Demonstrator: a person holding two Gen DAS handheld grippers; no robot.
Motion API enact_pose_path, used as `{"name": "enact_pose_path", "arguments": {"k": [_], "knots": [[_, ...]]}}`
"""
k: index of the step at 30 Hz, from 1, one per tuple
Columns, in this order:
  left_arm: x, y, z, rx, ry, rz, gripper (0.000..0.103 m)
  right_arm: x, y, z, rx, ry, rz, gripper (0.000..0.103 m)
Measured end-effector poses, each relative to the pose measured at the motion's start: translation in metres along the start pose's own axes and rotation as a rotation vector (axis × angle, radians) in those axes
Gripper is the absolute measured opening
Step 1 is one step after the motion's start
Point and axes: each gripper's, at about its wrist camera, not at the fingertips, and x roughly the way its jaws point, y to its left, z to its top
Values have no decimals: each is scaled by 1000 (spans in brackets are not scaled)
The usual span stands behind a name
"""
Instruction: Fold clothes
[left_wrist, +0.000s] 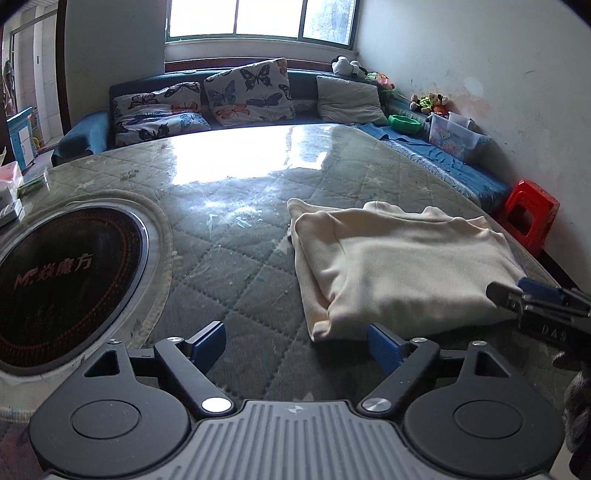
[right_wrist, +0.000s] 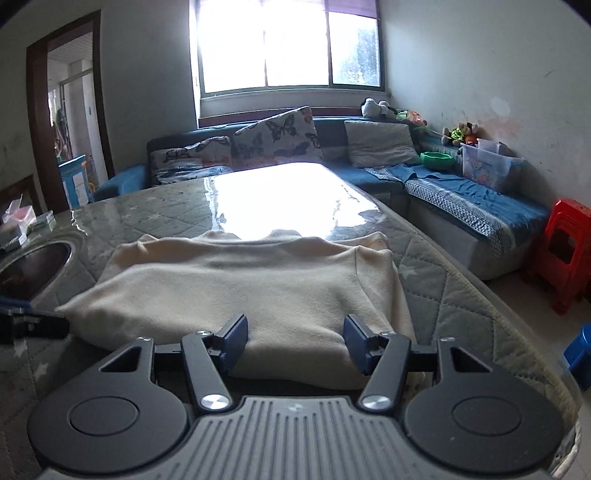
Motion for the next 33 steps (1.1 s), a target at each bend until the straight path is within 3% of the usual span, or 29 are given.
{"name": "enact_pose_path", "arguments": {"k": [11,16,30,33], "knots": [[-9,0,-11,-7,9,10,103,8,37,-1,-82,8,65,64],[-13,0,-14,-12,6,11,103,4,36,0,-64,3,67,67],[-19,-16,-22,30,10,-1,103,-31,29,-2,-39,-25,30,103],[-21,-18,-25,42,11,4,103,-35,30,-4,-45,-23,17,103]]}}
